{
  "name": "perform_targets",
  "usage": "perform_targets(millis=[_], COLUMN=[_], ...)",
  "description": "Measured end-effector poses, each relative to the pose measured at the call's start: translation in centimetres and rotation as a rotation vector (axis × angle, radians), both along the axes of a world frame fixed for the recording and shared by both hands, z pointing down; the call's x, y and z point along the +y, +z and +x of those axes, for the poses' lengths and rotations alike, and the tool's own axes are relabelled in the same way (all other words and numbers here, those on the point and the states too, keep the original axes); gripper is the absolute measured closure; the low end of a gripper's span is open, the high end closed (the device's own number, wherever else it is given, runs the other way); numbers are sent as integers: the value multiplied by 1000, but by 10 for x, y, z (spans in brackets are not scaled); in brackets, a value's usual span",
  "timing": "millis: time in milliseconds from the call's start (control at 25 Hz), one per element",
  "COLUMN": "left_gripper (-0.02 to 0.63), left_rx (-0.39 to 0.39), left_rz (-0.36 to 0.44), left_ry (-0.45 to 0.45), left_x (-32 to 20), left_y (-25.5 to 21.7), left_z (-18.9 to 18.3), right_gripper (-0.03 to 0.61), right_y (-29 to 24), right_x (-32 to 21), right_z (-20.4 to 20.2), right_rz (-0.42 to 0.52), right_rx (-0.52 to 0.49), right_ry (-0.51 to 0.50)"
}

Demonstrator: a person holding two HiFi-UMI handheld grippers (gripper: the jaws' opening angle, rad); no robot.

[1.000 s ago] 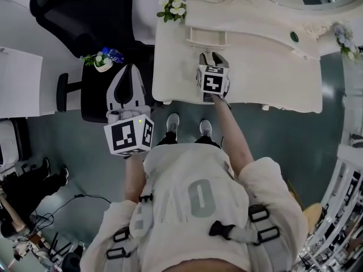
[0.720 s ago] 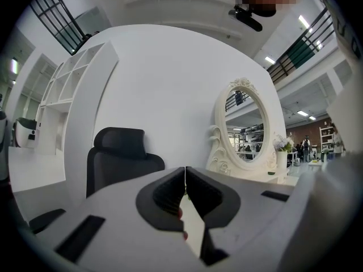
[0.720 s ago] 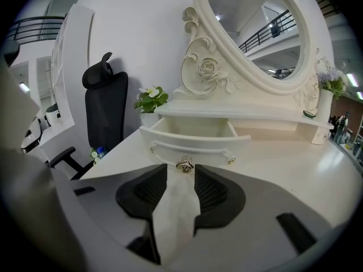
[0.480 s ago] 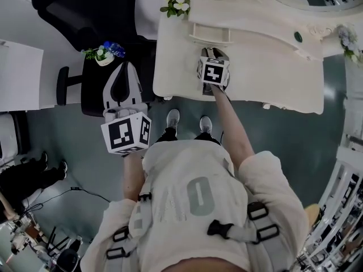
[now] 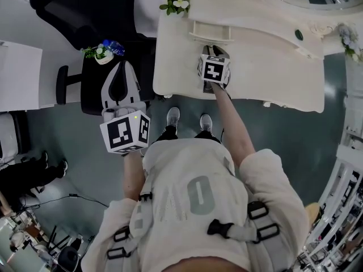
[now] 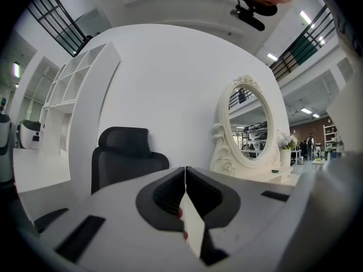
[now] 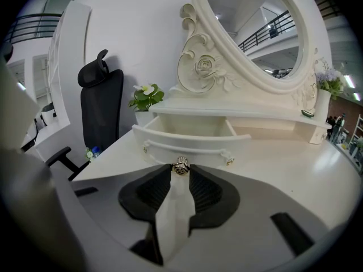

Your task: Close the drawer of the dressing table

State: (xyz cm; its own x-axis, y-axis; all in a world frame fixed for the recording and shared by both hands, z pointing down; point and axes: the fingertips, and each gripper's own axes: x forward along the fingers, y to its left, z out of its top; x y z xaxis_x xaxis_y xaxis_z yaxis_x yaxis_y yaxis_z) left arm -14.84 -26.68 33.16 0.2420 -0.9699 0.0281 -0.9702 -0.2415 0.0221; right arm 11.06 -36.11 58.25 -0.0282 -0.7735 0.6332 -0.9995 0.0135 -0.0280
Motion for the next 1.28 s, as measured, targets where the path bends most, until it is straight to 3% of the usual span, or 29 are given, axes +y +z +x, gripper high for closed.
perform_targets(millis=[1280], left_gripper=[594], left_rx=[-17], left_rz=[-12], left_ry=[-7], left_x=[-11], left_y=[4], left_z=[1], right_gripper=[471], right_y=[-16], right_x=[-36], right_z=[10], right_rz=[40], right_rx=[23], right_ry=[-25])
